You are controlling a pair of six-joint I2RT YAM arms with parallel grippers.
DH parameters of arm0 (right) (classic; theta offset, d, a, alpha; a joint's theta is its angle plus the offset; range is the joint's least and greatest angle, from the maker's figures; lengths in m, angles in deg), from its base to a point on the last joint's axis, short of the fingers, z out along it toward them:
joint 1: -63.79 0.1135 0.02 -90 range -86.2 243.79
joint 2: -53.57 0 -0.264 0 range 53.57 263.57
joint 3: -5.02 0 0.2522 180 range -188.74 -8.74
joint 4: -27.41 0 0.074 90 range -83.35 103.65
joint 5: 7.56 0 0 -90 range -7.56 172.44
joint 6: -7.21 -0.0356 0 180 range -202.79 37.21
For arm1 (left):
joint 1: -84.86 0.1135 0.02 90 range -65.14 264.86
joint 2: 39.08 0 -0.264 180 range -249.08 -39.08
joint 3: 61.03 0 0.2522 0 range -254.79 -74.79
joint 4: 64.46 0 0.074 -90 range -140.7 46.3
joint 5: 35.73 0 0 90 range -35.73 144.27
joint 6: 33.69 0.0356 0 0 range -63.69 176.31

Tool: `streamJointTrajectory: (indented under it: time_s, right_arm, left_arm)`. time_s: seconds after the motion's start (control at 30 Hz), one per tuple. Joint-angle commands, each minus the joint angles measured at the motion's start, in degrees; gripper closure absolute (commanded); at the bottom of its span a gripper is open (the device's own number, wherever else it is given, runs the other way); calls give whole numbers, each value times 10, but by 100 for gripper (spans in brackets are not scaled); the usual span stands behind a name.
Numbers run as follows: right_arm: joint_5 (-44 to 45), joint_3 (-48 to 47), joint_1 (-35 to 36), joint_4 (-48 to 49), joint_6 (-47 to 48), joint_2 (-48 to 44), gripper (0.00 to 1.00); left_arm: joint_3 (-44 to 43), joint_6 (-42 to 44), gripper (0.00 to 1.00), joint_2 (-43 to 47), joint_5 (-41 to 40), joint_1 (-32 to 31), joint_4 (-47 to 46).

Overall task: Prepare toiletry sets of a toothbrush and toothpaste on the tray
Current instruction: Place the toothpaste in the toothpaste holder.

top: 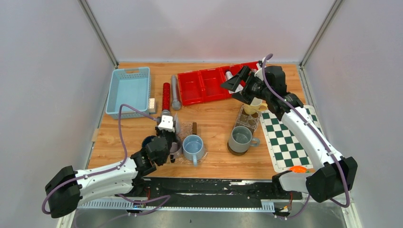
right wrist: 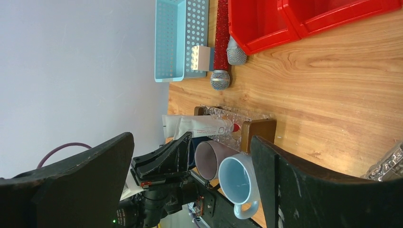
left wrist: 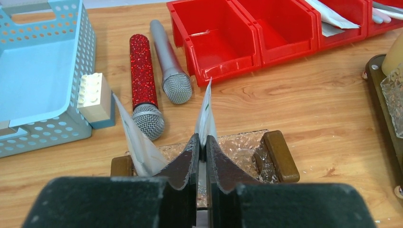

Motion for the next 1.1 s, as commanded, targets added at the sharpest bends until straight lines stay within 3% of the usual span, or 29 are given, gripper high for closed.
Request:
streamJointTrajectory:
  time_s: [0.0, 0.27, 0.53, 0.6, 0.67, 0.73, 1.07]
  right_arm:
    - [-10, 0, -2, 28, -2, 1, 5]
    - [-9, 2, -4, 28, 2, 2, 5]
    - [-8, -1, -13, 28, 22, -1, 5]
    - [-7, -5, -18, 25, 36, -1, 5]
    - [-7, -14, -26, 17, 53, 5, 3]
    - [-6, -25, -34, 9, 76, 14, 2]
    - [28, -79, -74, -14, 243, 87, 3]
  left_arm:
    - [3, -30, 85, 10, -22, -1, -26]
    - [-8, -37, 69, 48, -19, -1, 29]
    - [-62, -49, 44, 97, 3, -1, 135]
    - [-87, -49, 36, 109, 5, -2, 187]
    - [-119, -39, 20, 113, 11, -1, 229]
    - [-155, -32, 13, 111, 16, -2, 278]
    - [-315, 42, 4, 59, 62, 13, 408]
